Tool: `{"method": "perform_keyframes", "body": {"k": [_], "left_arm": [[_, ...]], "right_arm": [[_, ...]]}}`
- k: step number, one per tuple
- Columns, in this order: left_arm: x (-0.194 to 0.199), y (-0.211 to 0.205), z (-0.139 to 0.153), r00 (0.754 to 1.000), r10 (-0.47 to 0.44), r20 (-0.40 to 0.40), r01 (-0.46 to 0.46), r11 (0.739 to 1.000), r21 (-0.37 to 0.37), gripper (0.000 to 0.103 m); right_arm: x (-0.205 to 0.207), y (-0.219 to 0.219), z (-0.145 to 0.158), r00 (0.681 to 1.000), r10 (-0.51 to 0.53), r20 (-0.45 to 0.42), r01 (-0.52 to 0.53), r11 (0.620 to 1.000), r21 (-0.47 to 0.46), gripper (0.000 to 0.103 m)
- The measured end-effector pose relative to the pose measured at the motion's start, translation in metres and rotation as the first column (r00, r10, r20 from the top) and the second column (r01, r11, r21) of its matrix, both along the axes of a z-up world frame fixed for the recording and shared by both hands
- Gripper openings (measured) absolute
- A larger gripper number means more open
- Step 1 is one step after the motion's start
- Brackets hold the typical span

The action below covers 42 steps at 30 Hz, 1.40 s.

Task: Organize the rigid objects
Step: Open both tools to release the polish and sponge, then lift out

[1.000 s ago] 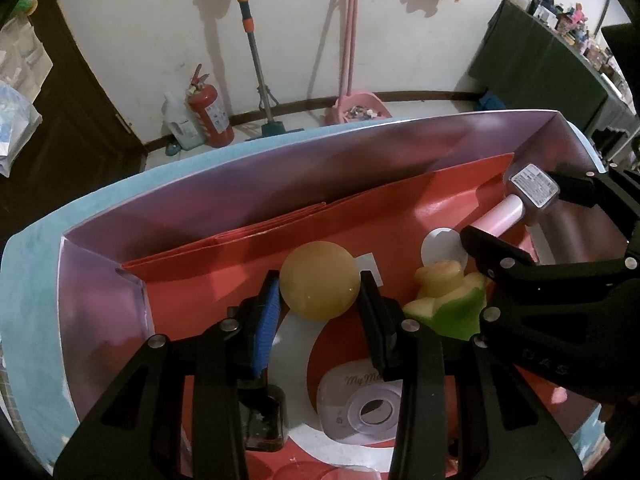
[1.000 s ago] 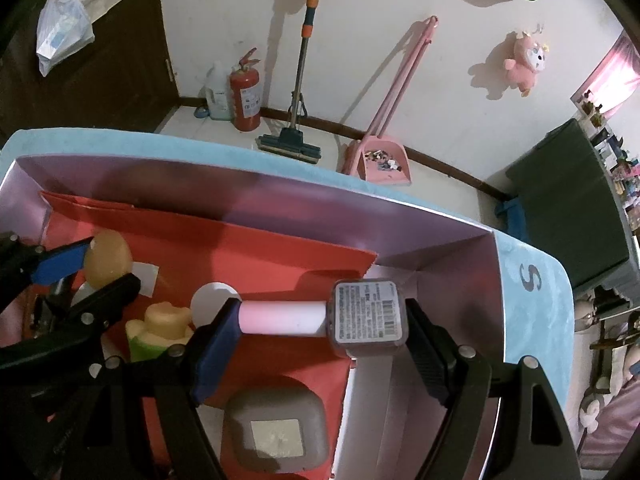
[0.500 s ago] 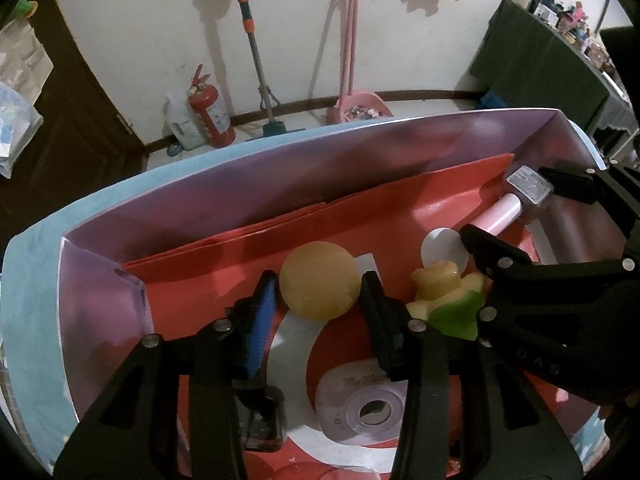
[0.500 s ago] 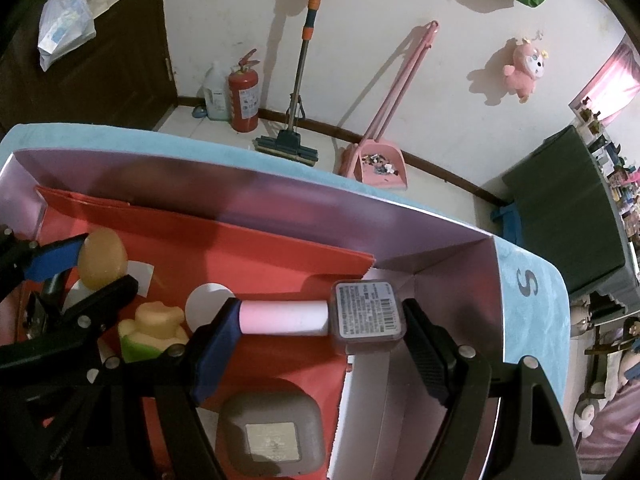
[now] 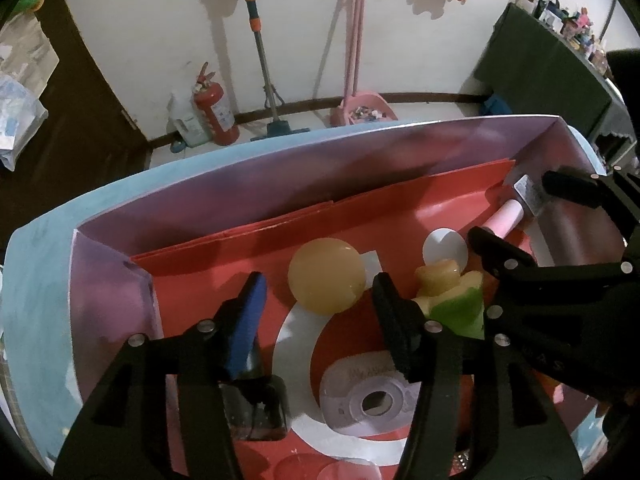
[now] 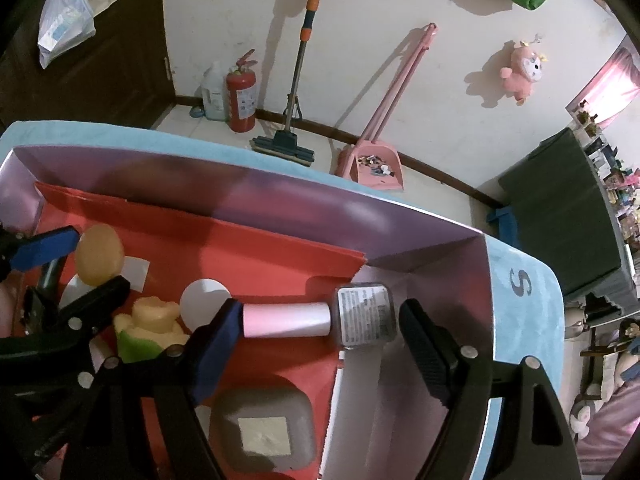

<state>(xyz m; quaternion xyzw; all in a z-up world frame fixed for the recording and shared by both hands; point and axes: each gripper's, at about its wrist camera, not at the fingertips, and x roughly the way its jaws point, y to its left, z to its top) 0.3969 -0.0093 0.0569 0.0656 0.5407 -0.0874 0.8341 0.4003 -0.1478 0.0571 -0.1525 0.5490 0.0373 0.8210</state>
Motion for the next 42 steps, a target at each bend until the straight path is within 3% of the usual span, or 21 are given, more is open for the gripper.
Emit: {"method": "perform_keyframes", "body": {"k": [9,21,32,42], "left_arm": [[-0.011,0.010,0.016,0.999,0.013,0.045,-0.013,1.000,-0.018,0.064],[-0.042,0.032,0.044,0.991,0.077,0.107,-0.066,0.993,-0.098,0.071],[-0.101,0.046,0.078,0.964,0.132,0.232,-0.095,0.982,-0.161,0.078],[-0.154,0.050,0.108,0.937,0.154,0.313,-0.117,0.984,-0.133,0.080]], "right_arm": [[-0.003,-0.002,0.006,1.000,-0.009,0.022,0.010,1.000,-0.021,0.089],[-0.024,-0.013,0.049,0.995,-0.026,0.099,0.022,0.999,0.045,0.092],[-0.082,-0.016,0.101,0.965,0.002,0.261,-0.032,0.994,0.109,0.099],[-0.136,-0.018,0.136,0.939,0.016,0.345,-0.065,0.989,0.131,0.103]]}}
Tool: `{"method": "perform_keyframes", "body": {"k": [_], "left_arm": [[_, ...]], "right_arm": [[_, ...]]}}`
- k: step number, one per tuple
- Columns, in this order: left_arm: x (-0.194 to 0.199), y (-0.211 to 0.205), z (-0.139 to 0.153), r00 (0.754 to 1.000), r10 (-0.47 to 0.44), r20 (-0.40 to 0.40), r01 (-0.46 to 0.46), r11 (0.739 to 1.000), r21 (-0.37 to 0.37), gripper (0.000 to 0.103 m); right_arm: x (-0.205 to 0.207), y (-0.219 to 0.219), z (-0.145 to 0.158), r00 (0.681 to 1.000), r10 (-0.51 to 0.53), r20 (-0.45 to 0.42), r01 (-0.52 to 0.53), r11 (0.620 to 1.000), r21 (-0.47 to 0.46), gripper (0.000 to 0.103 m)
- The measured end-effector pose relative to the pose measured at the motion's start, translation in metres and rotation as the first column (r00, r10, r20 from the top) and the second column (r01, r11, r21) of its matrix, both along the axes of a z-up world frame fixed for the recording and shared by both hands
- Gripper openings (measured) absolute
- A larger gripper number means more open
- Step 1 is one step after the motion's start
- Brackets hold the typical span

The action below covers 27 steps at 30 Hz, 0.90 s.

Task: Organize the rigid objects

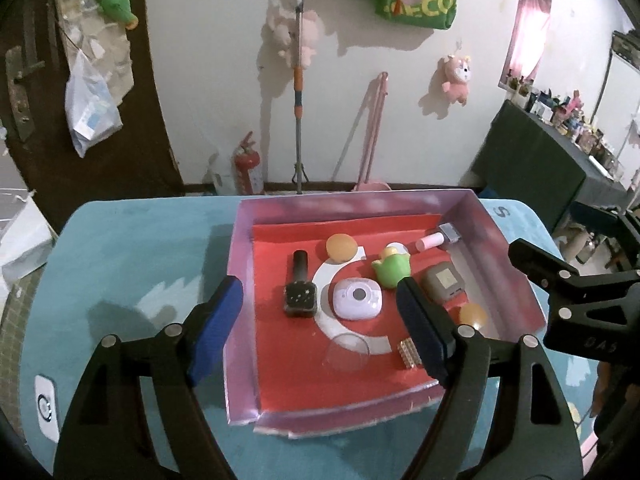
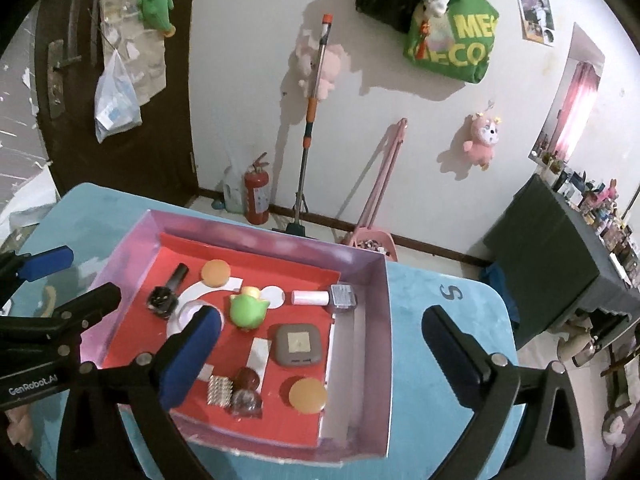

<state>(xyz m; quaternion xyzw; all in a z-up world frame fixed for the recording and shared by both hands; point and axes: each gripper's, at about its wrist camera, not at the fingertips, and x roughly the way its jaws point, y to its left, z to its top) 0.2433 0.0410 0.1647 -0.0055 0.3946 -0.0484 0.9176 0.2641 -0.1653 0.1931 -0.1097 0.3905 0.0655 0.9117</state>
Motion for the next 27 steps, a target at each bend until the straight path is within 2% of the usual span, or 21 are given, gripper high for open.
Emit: {"method": "perform_keyframes", "body": {"k": [2,6,11,19,24,27], "left_arm": [[-0.010,0.000,0.005,1.000,0.009,0.020,-0.009,1.000,0.001,0.087],[-0.028,0.004,0.006,0.998,0.034,0.060,-0.034,0.999,-0.010,0.093],[-0.037,0.006,-0.005,0.997,0.045,0.069,-0.044,0.999,-0.008,0.093],[-0.032,0.007,-0.039,0.995,0.061,0.077,-0.059,0.998,-0.033,0.093],[-0.023,0.005,-0.063,0.991,0.078,0.110,-0.073,0.996,-0.051,0.093],[-0.022,0.003,-0.073,0.984,0.079,0.161,-0.073,0.996,-0.046,0.093]], "right_arm": [[-0.009,-0.001,0.004,1.000,0.001,0.006,-0.001,1.000,0.008,0.103],[-0.027,-0.002,0.008,1.000,0.009,0.023,-0.010,1.000,0.025,0.103],[-0.039,0.000,0.001,0.999,0.016,0.033,-0.017,0.999,0.028,0.103],[-0.040,-0.006,-0.028,1.000,-0.003,0.024,0.001,0.996,0.091,0.103],[-0.037,-0.011,-0.055,0.998,-0.008,0.062,0.002,0.996,0.092,0.103],[-0.037,-0.018,-0.069,0.993,-0.029,0.114,0.017,0.995,0.102,0.103]]}}
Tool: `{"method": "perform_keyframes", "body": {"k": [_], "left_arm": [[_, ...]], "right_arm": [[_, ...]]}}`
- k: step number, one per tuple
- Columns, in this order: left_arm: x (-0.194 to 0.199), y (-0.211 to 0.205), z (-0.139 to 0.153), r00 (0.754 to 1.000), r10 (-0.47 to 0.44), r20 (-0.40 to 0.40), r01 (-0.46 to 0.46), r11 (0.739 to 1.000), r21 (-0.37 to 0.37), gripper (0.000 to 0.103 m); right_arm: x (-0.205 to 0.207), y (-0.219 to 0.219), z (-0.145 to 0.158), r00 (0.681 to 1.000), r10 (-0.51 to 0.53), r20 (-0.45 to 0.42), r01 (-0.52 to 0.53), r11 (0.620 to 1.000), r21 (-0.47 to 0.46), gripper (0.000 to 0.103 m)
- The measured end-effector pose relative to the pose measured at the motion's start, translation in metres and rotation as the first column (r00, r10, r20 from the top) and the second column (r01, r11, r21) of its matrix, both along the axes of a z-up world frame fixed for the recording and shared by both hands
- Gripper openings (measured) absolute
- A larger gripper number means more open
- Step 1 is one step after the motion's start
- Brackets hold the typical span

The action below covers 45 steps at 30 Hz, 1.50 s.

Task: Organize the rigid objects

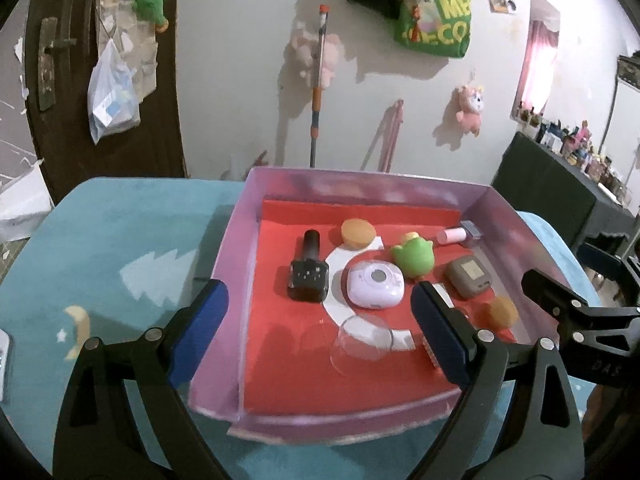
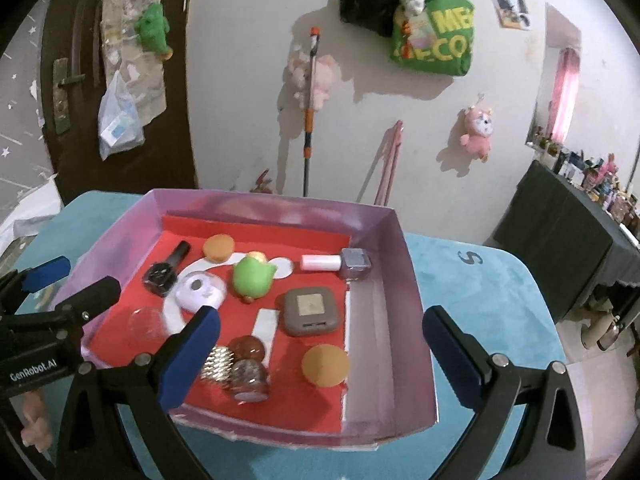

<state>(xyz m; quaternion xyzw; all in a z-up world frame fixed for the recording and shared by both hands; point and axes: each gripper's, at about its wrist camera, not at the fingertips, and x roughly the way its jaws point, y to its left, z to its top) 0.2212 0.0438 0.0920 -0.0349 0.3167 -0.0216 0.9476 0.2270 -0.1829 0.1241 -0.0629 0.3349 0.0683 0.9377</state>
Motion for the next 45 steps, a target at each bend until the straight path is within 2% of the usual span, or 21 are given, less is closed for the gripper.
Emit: {"method": "perform_keyframes", "body": {"k": [4,8,13,17,23,29,33,45], "left_arm": [[0.000,-0.005,-0.010,0.997,0.031,0.072,-0.036,0.997,0.061,0.093],[0.001,-0.004,-0.013,0.994,0.037,0.099,-0.043,0.997,0.061,0.093],[-0.003,-0.003,-0.012,0.991,0.030,0.128,-0.037,0.998,0.053,0.093],[0.000,-0.004,-0.014,0.993,0.020,0.119,-0.024,0.999,0.034,0.093],[0.003,-0.016,-0.022,0.996,-0.007,0.085,-0.001,0.995,0.095,0.093],[0.005,-0.013,-0.024,0.998,0.001,0.062,-0.006,0.997,0.072,0.093],[0.004,-0.017,-0.025,0.998,-0.016,0.055,0.011,0.996,0.088,0.093],[0.005,-0.020,-0.028,1.000,-0.022,0.017,0.020,0.993,0.115,0.093]], "right_arm": [[0.001,-0.009,-0.011,0.999,-0.014,0.042,0.012,0.999,0.047,0.103],[0.004,-0.015,-0.012,0.997,-0.015,0.082,0.009,0.997,0.079,0.103],[0.000,-0.015,-0.016,0.993,-0.014,0.118,0.005,0.997,0.076,0.103],[-0.003,-0.014,-0.020,0.995,-0.017,0.103,0.008,0.996,0.085,0.103],[-0.004,0.000,-0.032,0.996,-0.012,0.086,0.012,1.000,0.005,0.103],[-0.005,0.001,-0.040,0.997,-0.015,0.071,0.015,1.000,0.009,0.103],[0.000,0.000,-0.047,0.999,-0.017,0.035,0.016,1.000,0.023,0.103],[0.001,-0.001,-0.049,0.999,-0.023,0.037,0.022,1.000,0.018,0.103]]}}
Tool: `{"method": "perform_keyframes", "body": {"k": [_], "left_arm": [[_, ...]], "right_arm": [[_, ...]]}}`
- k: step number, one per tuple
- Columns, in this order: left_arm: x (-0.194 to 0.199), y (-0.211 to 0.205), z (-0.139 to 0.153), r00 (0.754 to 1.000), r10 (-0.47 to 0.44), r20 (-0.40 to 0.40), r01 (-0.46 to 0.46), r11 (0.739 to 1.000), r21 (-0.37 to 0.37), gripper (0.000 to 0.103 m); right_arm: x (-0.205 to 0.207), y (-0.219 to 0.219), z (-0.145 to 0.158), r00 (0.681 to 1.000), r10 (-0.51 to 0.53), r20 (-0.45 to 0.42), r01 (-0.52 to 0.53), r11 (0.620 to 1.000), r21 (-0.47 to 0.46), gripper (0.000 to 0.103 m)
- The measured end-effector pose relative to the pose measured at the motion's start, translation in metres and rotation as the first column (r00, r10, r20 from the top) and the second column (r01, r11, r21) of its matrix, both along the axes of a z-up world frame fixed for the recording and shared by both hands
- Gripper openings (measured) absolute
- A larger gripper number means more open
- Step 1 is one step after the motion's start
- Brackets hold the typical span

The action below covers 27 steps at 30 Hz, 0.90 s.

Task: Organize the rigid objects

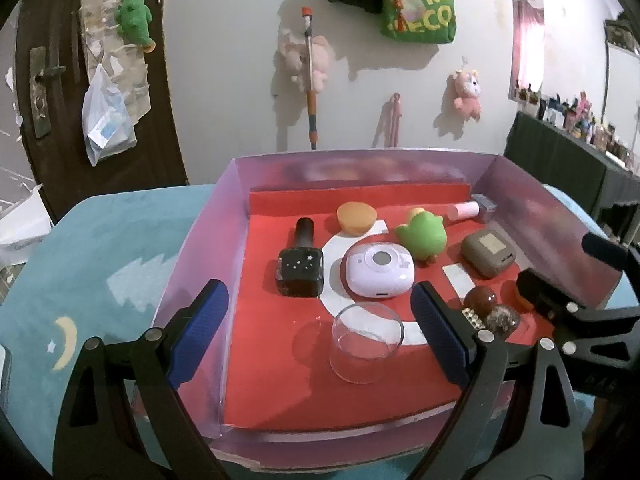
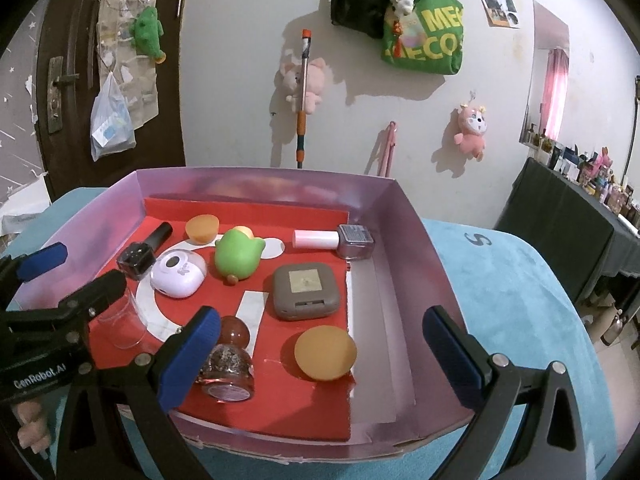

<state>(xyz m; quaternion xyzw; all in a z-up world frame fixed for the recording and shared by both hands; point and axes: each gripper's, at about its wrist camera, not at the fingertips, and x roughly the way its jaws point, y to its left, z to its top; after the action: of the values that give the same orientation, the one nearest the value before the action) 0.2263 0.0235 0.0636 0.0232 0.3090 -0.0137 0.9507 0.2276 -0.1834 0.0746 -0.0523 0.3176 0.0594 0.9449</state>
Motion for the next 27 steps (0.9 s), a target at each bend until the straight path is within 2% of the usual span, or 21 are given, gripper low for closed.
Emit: {"method": "perform_keyframes", "body": {"k": [27], "left_arm": [[-0.0072,0.0002,0.0028,1.000,0.011,0.020,-0.011,1.000,0.007,0.094]], "right_arm": [[0.0009,-0.0027,0.0008,1.000,0.001,0.005,-0.001,1.000,0.020,0.103]]}}
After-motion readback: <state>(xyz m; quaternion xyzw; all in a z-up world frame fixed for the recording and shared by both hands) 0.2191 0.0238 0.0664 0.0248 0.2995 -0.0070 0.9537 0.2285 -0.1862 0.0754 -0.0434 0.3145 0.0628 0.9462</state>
